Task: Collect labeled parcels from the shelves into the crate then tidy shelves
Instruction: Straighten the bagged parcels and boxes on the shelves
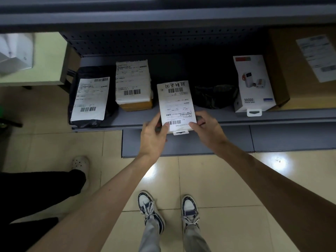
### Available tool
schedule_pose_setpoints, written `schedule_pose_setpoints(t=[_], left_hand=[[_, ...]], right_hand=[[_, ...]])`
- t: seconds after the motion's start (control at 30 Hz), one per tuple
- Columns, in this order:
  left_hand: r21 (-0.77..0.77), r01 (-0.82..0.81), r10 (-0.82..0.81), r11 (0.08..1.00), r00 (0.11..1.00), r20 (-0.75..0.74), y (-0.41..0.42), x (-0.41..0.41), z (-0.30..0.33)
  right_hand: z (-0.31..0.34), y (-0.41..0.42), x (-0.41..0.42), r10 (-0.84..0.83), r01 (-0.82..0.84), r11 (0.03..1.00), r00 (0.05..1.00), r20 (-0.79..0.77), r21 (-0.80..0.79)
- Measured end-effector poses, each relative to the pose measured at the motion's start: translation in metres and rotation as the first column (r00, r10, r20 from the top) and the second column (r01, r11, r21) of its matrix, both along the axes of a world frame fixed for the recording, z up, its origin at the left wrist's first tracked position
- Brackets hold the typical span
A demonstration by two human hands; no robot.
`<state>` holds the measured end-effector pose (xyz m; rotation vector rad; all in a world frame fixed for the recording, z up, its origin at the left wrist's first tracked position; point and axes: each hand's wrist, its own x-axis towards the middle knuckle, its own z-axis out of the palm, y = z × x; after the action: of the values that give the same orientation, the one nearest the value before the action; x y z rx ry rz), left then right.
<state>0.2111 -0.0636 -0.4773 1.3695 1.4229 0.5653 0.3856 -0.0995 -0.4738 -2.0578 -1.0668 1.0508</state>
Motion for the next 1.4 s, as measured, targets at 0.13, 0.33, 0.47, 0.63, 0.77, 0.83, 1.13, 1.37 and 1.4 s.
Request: schedule_pose_setpoints(t=[0.13,0.33,0.47,0.63,0.77,0.83,1.13,1.37,1.4], left_hand=[[-0.057,-0.036,0.043,0.998,0.989,0.138,-0.005,-0.007,0.002],[-0.074,0.024,-0.007,0.997,0.973,0.230,0.007,-0.027,0.028],[-0.062,0.105,-0.088,0.993,0.968,0.234,0.027,-0.041,0.051],[-0.072,0.219,-0.199,0.973,0.956,0.218,0.048,-0.051,0.071],[-0.074,0.134,-0.116,0.988,0.970,0.213,0.048,-0.048,0.075],[-0.061,-0.016,0.029,0.998,0.974,0.224,0.044,-0.044,0.074],[-0.344,-0.204,0.322,0.917,0.886,0.333,-0.012,-0.008,0.049],[-0.324,-0.179,0.309,0.929,0.857,0.413,-0.003,0.013,0.059],[-0.291,-0.147,0.261,0.945,0.876,0.406,0.000,0.013,0.060]], right_hand=[[0.003,-0.004,-0.001,-0.020,0.021,1.000,0.995,-0.093,0.012],[0.025,0.003,0.000,-0.109,0.123,0.992,0.949,-0.296,0.031],[0.047,0.024,0.009,-0.201,0.212,0.977,0.916,-0.348,-0.006],[0.061,0.032,0.016,-0.272,0.293,0.956,0.843,-0.463,-0.029],[0.060,0.028,0.018,-0.316,0.342,0.938,0.769,-0.555,-0.061],[0.060,0.022,0.017,-0.324,0.361,0.931,0.736,-0.594,-0.060],[0.052,-0.008,0.001,-0.298,0.418,0.902,0.416,-0.859,-0.110],[0.037,-0.030,-0.013,-0.223,0.247,0.965,0.596,-0.772,-0.087],[0.037,-0.032,-0.012,-0.202,0.215,0.973,0.629,-0.751,-0.081]])
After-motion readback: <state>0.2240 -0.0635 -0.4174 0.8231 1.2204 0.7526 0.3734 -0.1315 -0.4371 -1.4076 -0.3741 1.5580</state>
